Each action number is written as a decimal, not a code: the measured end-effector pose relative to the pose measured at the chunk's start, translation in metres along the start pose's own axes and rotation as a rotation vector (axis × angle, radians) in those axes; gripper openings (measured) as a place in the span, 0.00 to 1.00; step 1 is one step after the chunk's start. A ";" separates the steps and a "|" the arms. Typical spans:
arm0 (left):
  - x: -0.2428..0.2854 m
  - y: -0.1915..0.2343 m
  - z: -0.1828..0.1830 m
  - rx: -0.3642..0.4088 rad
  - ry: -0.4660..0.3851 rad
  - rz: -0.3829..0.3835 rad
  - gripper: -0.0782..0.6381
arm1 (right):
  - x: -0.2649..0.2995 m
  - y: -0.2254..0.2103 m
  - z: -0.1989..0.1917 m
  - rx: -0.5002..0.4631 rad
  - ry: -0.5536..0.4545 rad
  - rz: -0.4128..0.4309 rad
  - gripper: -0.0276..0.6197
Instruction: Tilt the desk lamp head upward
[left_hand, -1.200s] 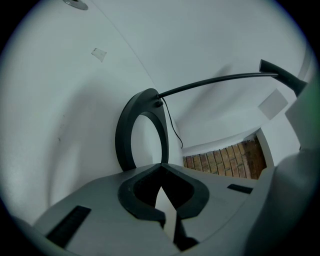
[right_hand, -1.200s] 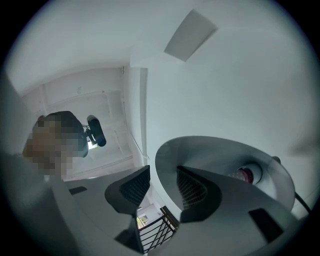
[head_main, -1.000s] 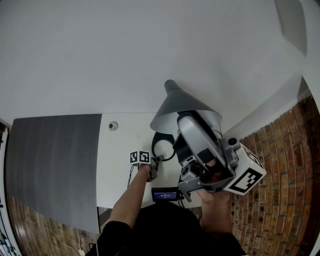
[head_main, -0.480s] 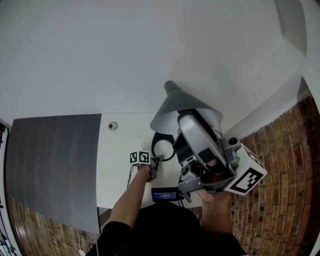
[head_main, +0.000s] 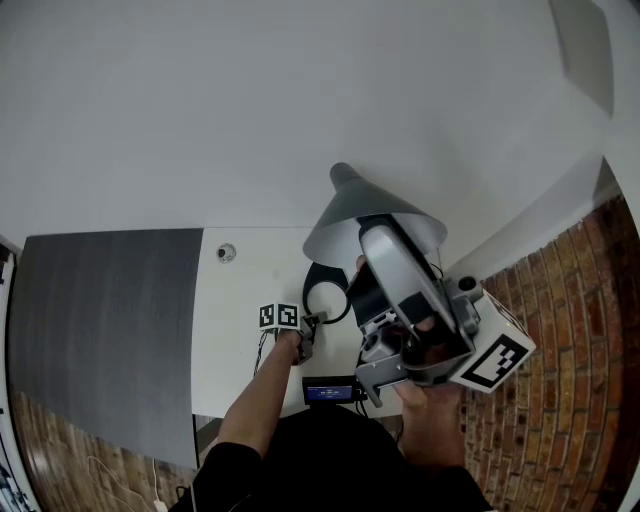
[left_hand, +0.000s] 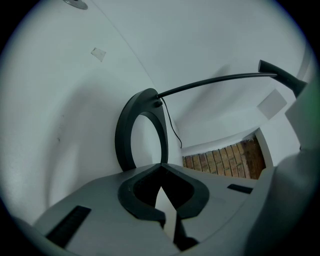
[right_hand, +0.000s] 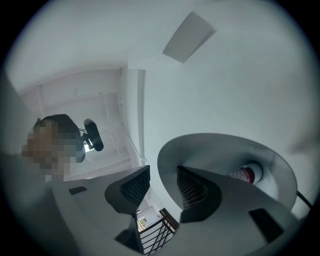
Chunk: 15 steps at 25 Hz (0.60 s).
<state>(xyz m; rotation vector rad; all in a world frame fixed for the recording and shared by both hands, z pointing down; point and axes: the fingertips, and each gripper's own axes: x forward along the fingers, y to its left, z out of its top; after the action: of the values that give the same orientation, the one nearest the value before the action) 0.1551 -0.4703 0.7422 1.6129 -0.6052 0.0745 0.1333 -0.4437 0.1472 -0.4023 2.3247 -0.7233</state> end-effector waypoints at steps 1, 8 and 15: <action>0.000 0.000 0.000 -0.001 0.000 0.001 0.12 | 0.001 -0.001 0.000 0.009 -0.002 -0.004 0.29; -0.001 0.001 0.000 0.007 0.003 0.007 0.12 | 0.006 -0.002 0.005 0.068 -0.026 -0.020 0.28; -0.001 0.001 0.000 0.008 0.000 0.008 0.12 | 0.012 -0.004 0.011 0.114 -0.054 -0.035 0.29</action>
<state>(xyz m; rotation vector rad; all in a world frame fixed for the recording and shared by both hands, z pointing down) 0.1536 -0.4698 0.7425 1.6181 -0.6116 0.0829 0.1324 -0.4567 0.1372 -0.4063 2.2192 -0.8471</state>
